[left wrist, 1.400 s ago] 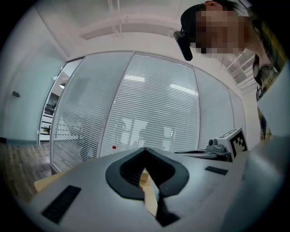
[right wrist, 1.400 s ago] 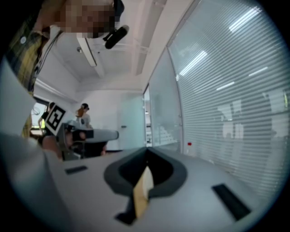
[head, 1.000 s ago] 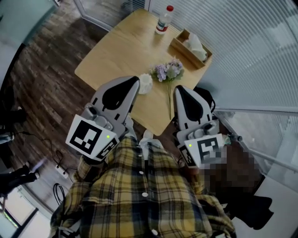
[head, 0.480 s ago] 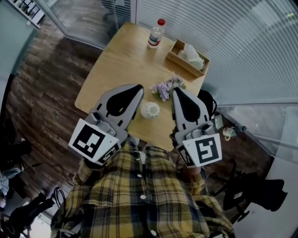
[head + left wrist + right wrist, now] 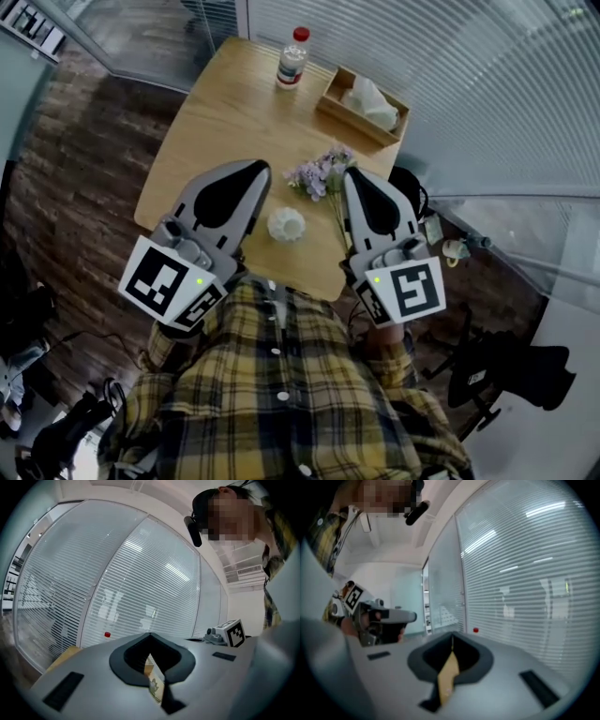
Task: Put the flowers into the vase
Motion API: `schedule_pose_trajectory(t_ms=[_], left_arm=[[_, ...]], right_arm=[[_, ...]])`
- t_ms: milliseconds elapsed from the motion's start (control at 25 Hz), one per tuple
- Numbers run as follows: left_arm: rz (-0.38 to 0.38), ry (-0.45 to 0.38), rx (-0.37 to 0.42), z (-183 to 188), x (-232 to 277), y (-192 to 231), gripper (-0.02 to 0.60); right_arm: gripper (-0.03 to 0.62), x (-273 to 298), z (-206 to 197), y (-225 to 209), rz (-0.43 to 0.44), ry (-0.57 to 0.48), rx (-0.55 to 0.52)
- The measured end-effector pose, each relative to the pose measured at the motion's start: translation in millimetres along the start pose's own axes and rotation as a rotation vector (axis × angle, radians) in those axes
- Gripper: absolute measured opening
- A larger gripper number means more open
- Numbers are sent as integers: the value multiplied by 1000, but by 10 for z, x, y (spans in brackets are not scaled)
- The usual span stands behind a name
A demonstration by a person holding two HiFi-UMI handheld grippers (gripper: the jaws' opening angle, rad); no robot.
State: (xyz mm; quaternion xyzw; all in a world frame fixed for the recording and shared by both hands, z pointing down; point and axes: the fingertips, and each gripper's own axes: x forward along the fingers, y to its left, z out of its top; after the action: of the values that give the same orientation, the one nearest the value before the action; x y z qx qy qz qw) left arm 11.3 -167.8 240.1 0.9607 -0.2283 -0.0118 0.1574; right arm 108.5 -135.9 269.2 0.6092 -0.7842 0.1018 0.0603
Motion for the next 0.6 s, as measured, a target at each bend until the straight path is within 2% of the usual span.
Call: schedule_pose_trajectory(t_ms=[280,600], left_arm=[[44,-15,-18,-1,-1,22,8],[57,-28,-20,13,0,-2,8]], right_arm=[[14,-38,-36,-95,28,40,6],[29,-78,-162,-167,45,95,17]])
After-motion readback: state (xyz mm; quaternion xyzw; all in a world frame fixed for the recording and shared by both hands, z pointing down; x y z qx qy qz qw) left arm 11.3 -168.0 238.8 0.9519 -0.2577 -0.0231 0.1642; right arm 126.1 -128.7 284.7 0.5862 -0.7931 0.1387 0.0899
